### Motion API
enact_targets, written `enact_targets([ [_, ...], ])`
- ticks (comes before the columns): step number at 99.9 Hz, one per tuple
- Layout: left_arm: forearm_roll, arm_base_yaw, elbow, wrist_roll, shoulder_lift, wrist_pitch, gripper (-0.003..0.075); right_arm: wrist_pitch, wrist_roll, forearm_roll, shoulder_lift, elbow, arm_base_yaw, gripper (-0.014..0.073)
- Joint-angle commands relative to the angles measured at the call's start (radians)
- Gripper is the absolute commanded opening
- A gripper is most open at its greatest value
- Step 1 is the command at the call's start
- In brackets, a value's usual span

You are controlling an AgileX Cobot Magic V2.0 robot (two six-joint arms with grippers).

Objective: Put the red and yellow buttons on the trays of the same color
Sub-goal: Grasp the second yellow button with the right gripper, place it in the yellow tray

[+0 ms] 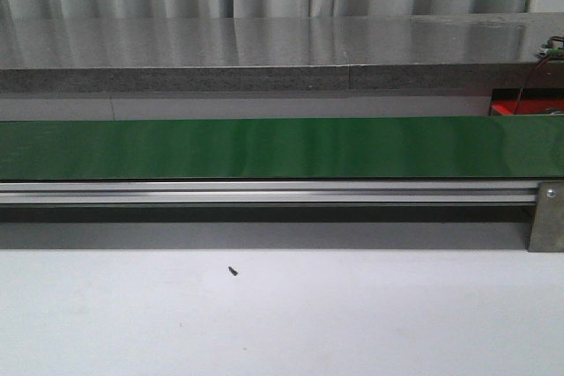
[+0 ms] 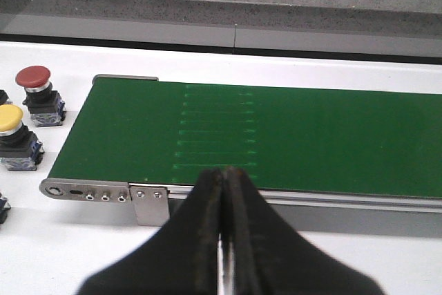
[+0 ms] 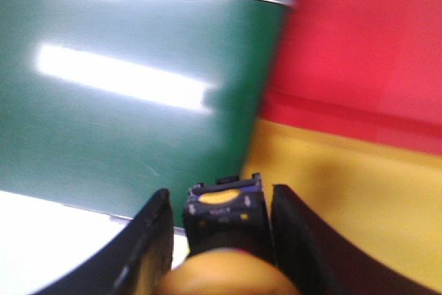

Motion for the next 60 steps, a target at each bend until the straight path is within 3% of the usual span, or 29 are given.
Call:
enact_targets([
  [1,-0.007,-0.006,-0.03,-0.006,0.002,-0.083,-0.002,-0.003,-0.001,0.064,-0.06,-0.032,-0.1,0.0197],
  [23,-0.007,-0.006,-0.03,-0.006,0.002,-0.083,-0.002,-0.105,0.018,0.126,-0.06,0.059,-0.27,0.0197],
  [44,-0.007,-0.006,-0.03,-0.006,0.002,-0.083,-0.0019,-0.242,0.023,0.103,-0.04,0.185,-0.295,0.0197],
  [60,-0.007,-0.006,-0.03,-0.006,0.002,-0.083,-0.0019,-0.269,0.024,0.103,0.022,0.209,-0.295,0.0197],
])
